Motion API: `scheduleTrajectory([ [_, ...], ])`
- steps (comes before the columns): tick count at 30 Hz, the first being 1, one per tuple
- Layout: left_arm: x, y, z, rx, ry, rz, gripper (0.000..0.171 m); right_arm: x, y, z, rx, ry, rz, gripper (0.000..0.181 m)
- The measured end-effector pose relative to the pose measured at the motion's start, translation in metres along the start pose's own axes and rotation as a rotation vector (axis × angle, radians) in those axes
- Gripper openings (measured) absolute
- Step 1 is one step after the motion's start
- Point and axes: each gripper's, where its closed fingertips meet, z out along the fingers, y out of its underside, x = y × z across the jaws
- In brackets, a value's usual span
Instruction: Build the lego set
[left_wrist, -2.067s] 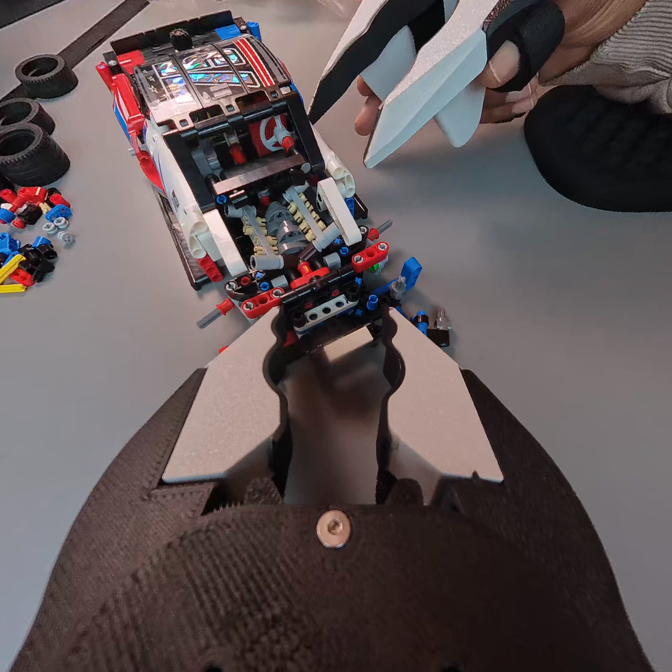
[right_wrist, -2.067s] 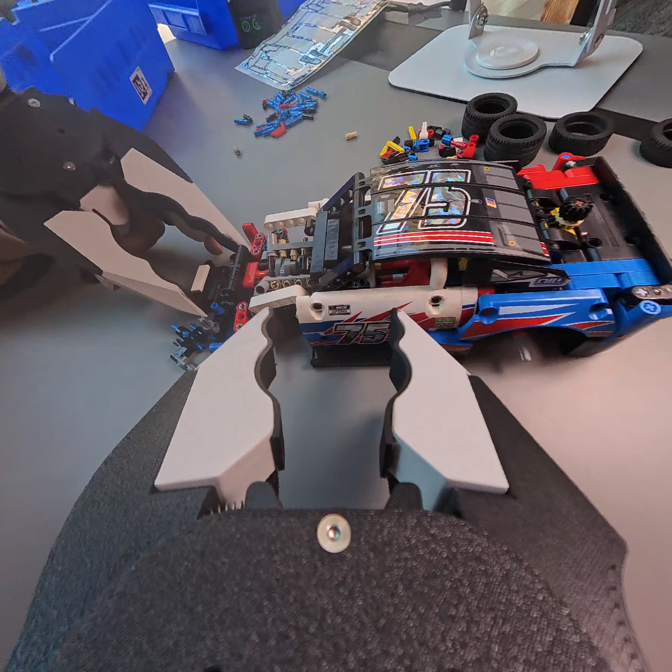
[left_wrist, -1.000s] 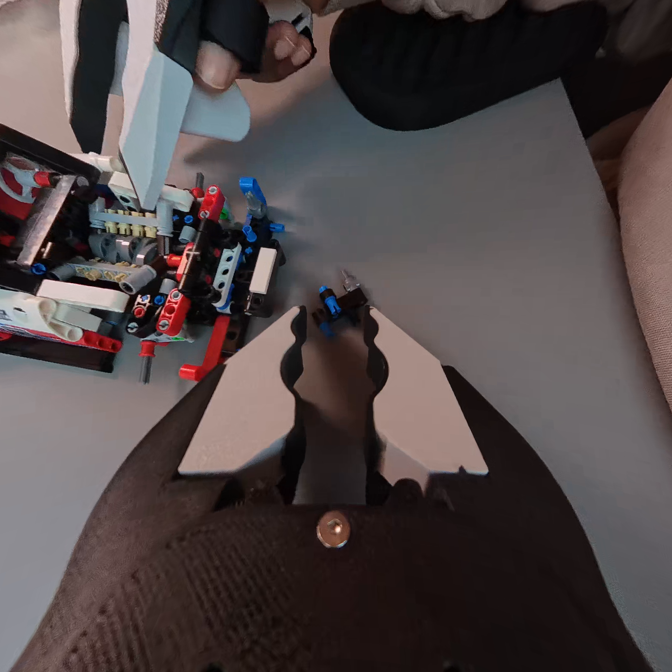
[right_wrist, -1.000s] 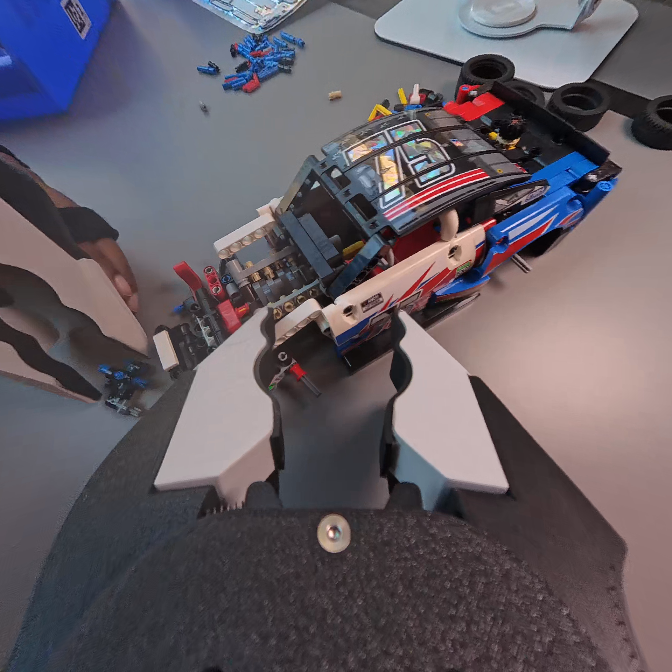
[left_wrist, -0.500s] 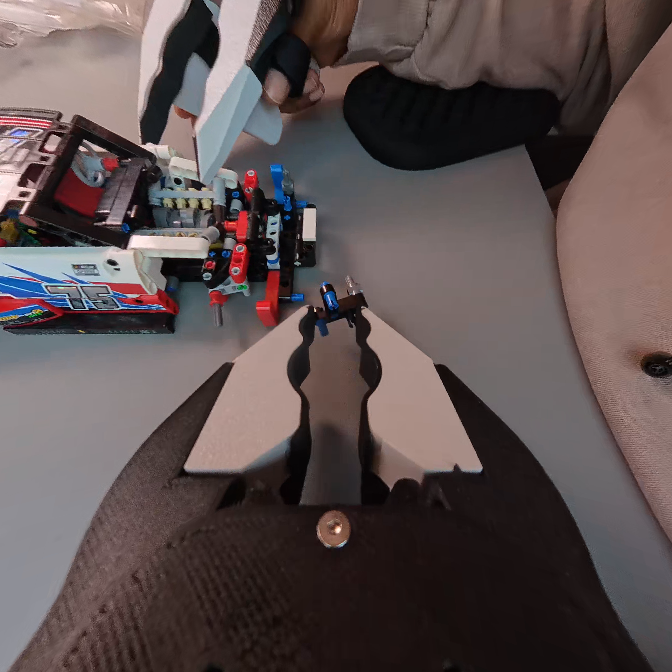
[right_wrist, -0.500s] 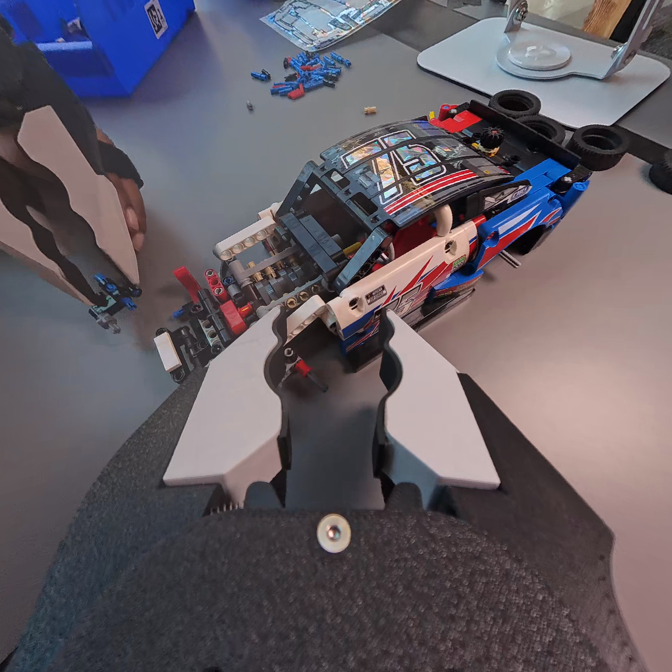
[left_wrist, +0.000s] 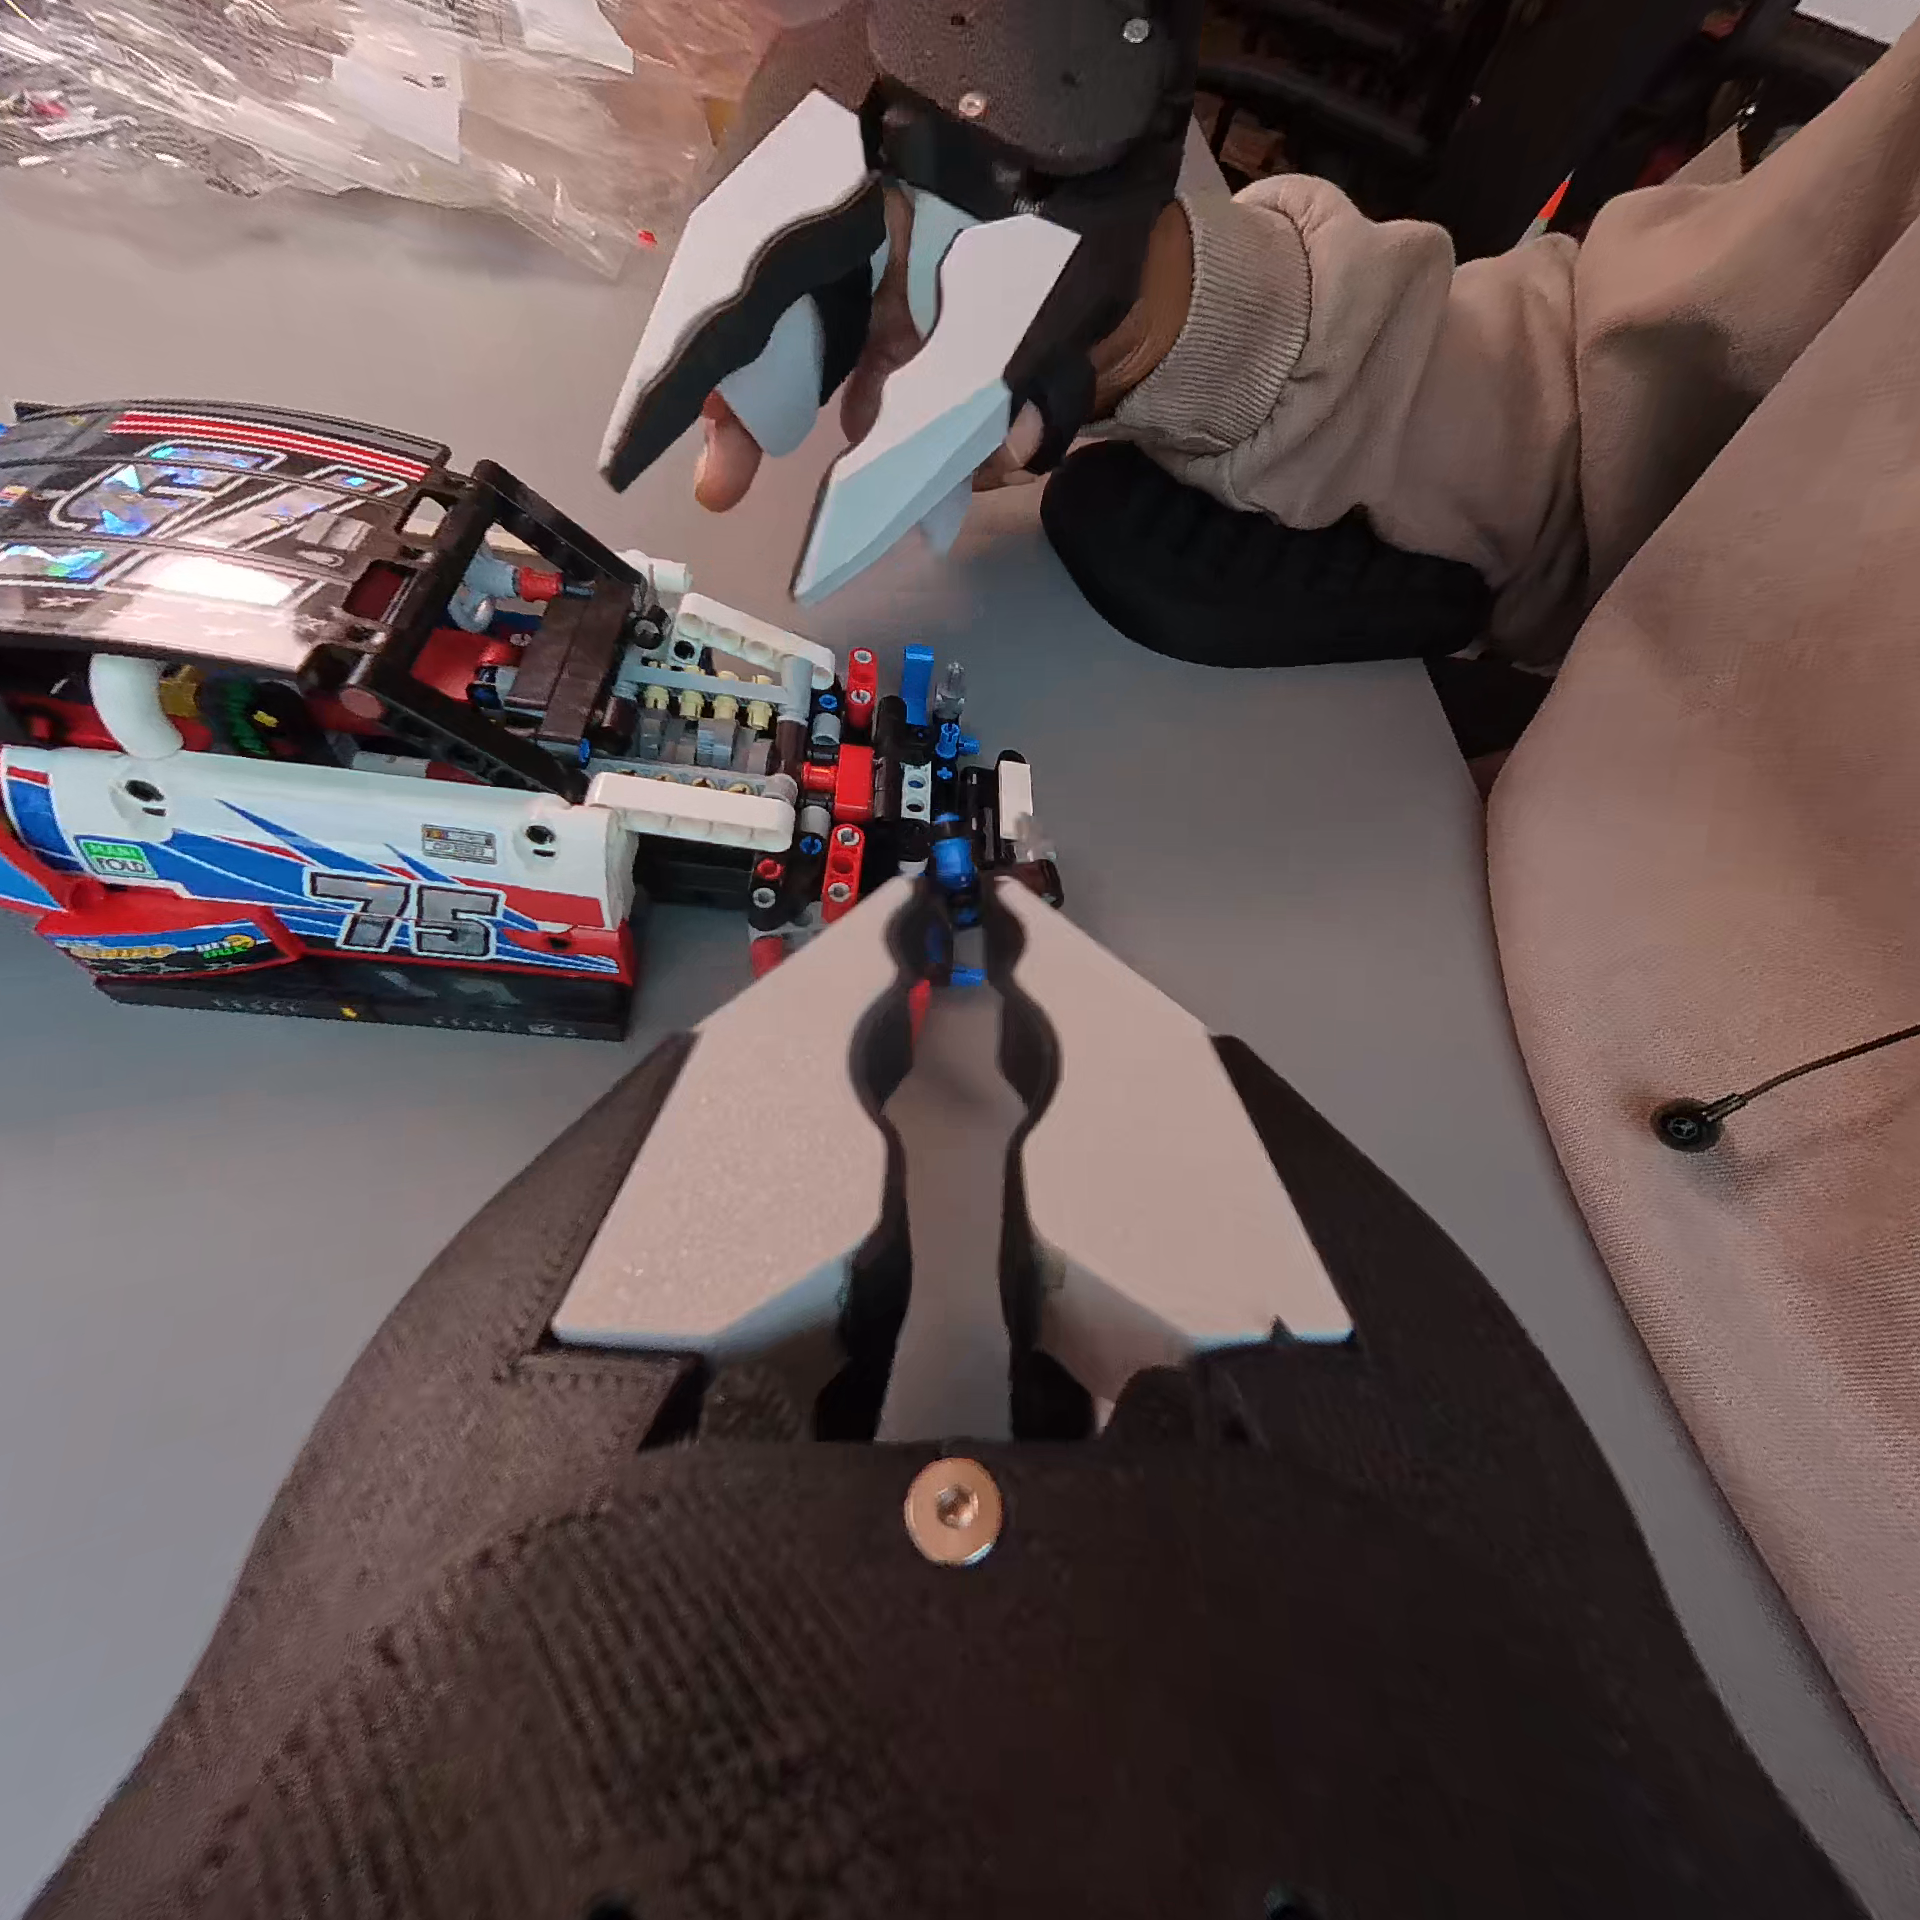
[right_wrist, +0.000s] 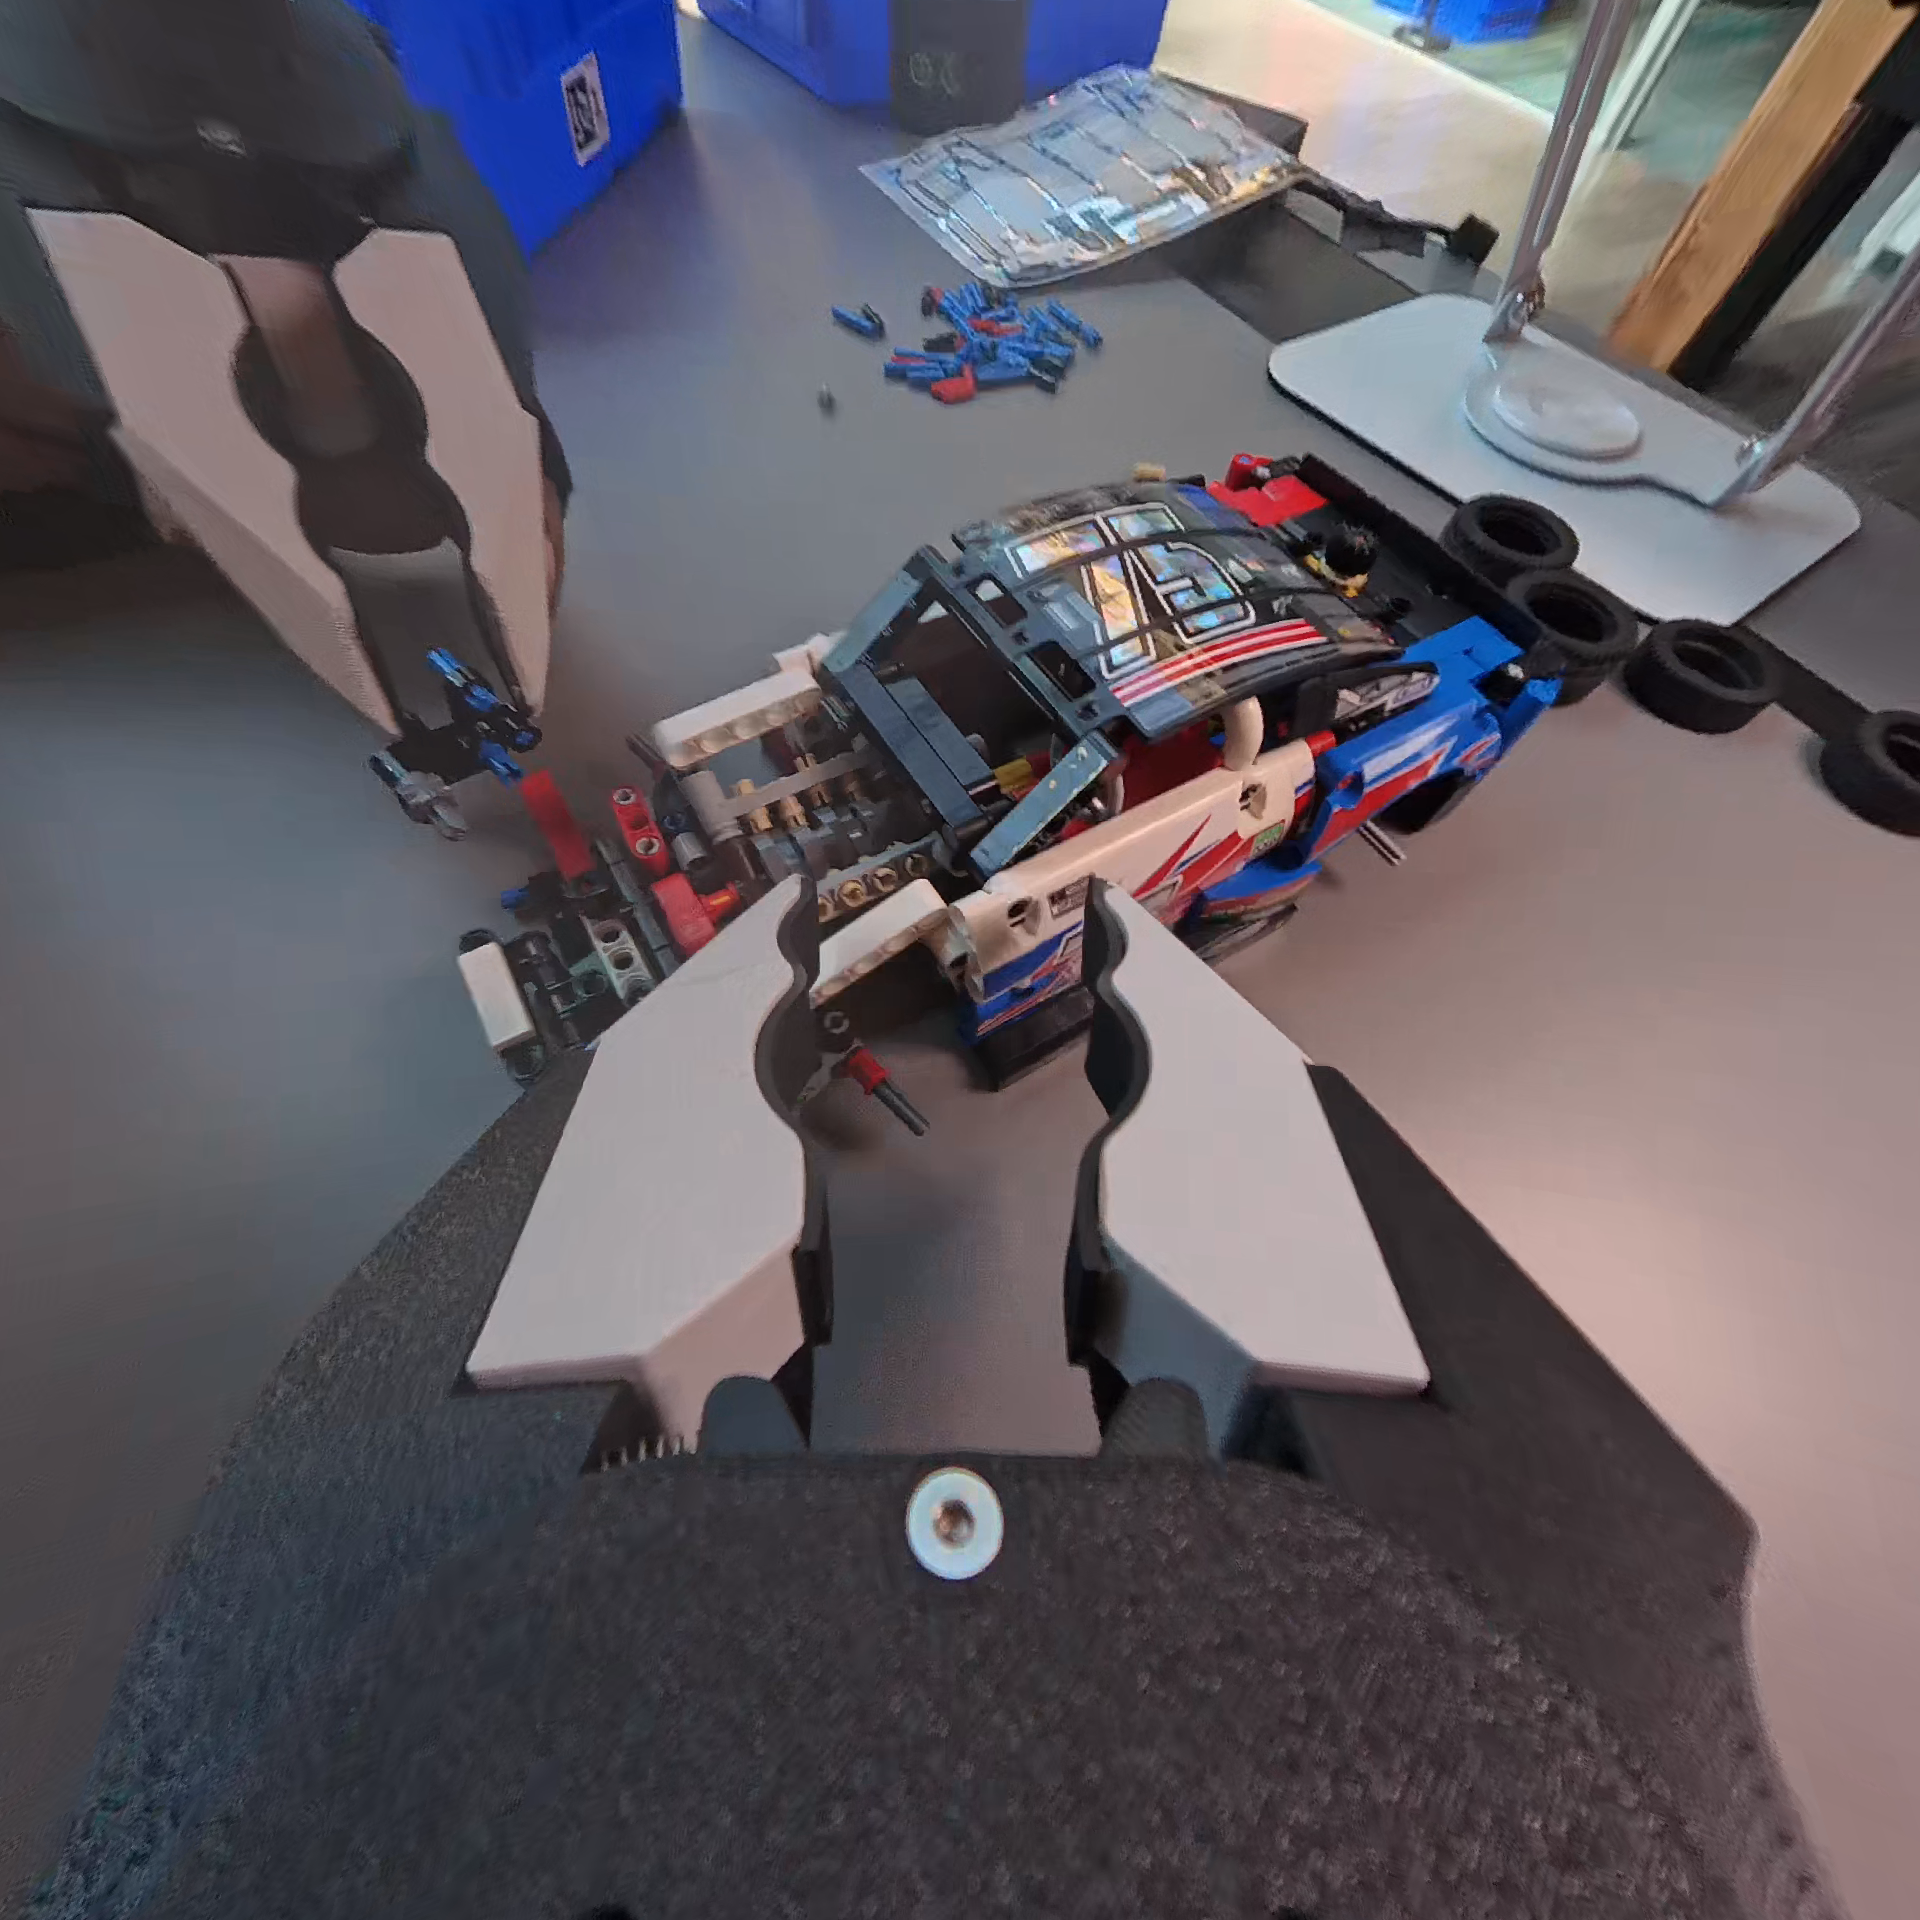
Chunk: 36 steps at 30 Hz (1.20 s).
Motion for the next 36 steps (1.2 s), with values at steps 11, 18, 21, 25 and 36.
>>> scheduleTrajectory([
  [11,-0.013,-0.01,-0.003,0.074,-0.025,-0.183,0.0,-0.091,-0.034,-0.008,0.179,-0.273,-0.298,0.034],
  [18,-0.028,-0.017,-0.006,0.112,-0.117,-0.273,0.0,-0.095,-0.026,0.012,0.1,-0.153,-0.45,0.023],
  [21,-0.046,-0.007,-0.02,0.05,-0.228,-0.241,0.0,-0.079,-0.027,0.009,0.104,-0.094,-0.422,0.018],
  [25,-0.045,0.013,-0.035,-0.125,-0.226,-0.14,0.028,-0.033,-0.038,-0.006,0.16,0.075,-0.322,0.013],
  [36,-0.031,0.064,-0.034,-0.458,-0.225,0.045,0.022,0.026,-0.045,-0.031,0.262,0.246,-0.099,0.007],
])
